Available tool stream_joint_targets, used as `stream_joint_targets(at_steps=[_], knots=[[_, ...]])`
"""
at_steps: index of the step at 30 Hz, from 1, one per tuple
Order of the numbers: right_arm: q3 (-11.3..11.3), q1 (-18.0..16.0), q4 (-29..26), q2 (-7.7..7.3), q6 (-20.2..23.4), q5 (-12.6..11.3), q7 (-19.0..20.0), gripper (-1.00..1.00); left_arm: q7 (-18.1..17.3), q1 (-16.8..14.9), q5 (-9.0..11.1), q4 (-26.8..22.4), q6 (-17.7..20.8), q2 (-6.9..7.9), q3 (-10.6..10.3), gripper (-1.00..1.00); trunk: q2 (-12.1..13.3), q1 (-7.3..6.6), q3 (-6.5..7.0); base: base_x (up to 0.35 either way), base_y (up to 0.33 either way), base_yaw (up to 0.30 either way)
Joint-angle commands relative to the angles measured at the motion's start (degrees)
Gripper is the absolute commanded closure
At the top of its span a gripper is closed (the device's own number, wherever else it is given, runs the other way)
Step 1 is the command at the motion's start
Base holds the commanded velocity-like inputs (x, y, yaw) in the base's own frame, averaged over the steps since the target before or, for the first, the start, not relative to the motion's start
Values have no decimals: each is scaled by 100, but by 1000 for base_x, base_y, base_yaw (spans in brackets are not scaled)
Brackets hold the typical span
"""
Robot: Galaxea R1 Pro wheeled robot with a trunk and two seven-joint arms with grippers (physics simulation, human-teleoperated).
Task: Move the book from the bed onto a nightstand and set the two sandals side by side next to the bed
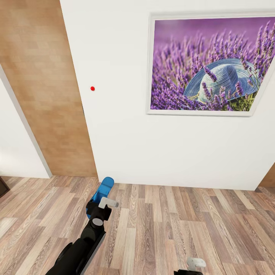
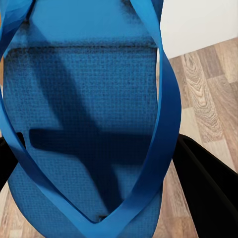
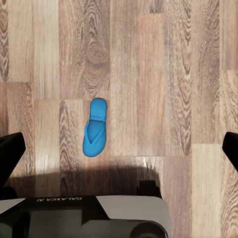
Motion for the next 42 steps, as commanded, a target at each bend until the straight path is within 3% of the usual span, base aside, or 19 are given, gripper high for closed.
stream_joint_targets(at_steps=[1, 11, 18, 28, 42], knots=[[-47, -2, -13, 4, 33, -1, 27, -100, 14, -5, -37, -14, 49, 8, -19, 100, -13, 4, -13, 0, 0, 0], [-29, -3, -13, 38, 81, 9, -74, -100, 14, 7, -37, -396, 76, 28, -19, 100, -13, 4, -13, 0, 0, 0], [-14, -3, -10, 73, 105, 9, -363, -100, 1, 10, -25, -908, 526, 24, -39, 100, -13, 4, -13, 0, 0, 0], [-5, -3, -61, 122, 519, 18, -509, -100, 6, 10, -22, -1041, 735, 8, -96, 100, -13, 4, -13, 0, 0, 0], [6, -44, -79, 255, 661, 33, -540, -100, 34, 17, -10, -1366, 913, 5, -114, 100, -13, 4, -13, 0, 0, 0]])
